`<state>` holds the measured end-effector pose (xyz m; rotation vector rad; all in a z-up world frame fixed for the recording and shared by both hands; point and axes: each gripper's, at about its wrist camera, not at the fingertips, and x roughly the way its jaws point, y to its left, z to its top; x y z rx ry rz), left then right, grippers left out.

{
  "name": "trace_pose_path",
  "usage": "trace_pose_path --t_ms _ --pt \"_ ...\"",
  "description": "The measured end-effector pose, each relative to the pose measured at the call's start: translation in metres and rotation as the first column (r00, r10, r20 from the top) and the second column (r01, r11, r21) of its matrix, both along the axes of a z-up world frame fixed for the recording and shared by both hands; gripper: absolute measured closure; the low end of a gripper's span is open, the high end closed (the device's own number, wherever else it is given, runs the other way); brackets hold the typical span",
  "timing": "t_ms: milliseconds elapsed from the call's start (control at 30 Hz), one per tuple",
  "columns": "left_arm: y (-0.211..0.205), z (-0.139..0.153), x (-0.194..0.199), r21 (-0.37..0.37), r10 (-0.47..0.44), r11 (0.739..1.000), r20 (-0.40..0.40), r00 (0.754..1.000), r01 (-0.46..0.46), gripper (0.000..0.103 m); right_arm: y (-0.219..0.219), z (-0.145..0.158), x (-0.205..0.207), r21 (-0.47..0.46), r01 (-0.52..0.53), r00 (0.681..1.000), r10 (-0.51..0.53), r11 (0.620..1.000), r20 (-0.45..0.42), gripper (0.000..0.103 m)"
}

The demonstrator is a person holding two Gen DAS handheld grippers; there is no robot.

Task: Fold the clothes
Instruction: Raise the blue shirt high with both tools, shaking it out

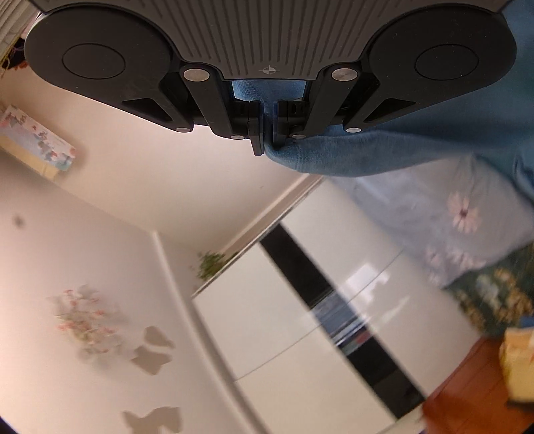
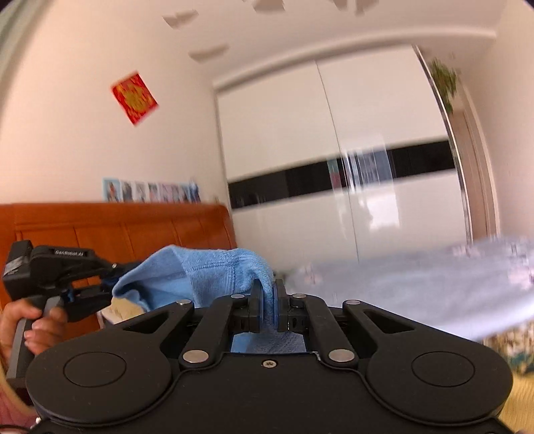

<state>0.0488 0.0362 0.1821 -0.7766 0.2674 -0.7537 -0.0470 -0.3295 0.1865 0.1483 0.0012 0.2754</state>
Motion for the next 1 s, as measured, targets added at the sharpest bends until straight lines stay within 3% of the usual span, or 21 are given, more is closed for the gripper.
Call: trace_pose_path --t_ms 300,633,767,867,1000 --pt "0.001 0.044 -0.064 -0.017 -0.021 1.0 0.172 0.985 0.025 0.1 0.006 0.054 -0.059 -0.077 0.054 0.979 -0.038 0.996 0.198 0.097" --pt "-0.01 0.045 -0.057 0.041 -0.02 0.999 0.191 0.981 0.012 0.099 -0.001 0.084 -0.098 -0.102 0.075 0.951 -0.041 0.992 0.305 0.098" --pt "-0.015 0.036 -0.045 0.071 -0.009 0.998 0.167 0.986 -0.003 0.099 -0.003 0.073 -0.068 -0.118 0.079 0.97 -0.05 0.99 0.238 0.098" --pt "-0.023 -0.008 -0.007 0.101 0.014 0.995 0.029 1.0 -0.016 0.099 -0.007 0.045 -0.028 -0.107 0.074 0.991 -0.061 0.991 0.117 0.098" --pt "-0.035 -0.069 0.041 0.132 0.04 0.991 -0.143 0.989 -0.022 0.099 -0.009 -0.009 0.027 -0.099 0.081 0.995 -0.087 0.992 -0.058 0.097"
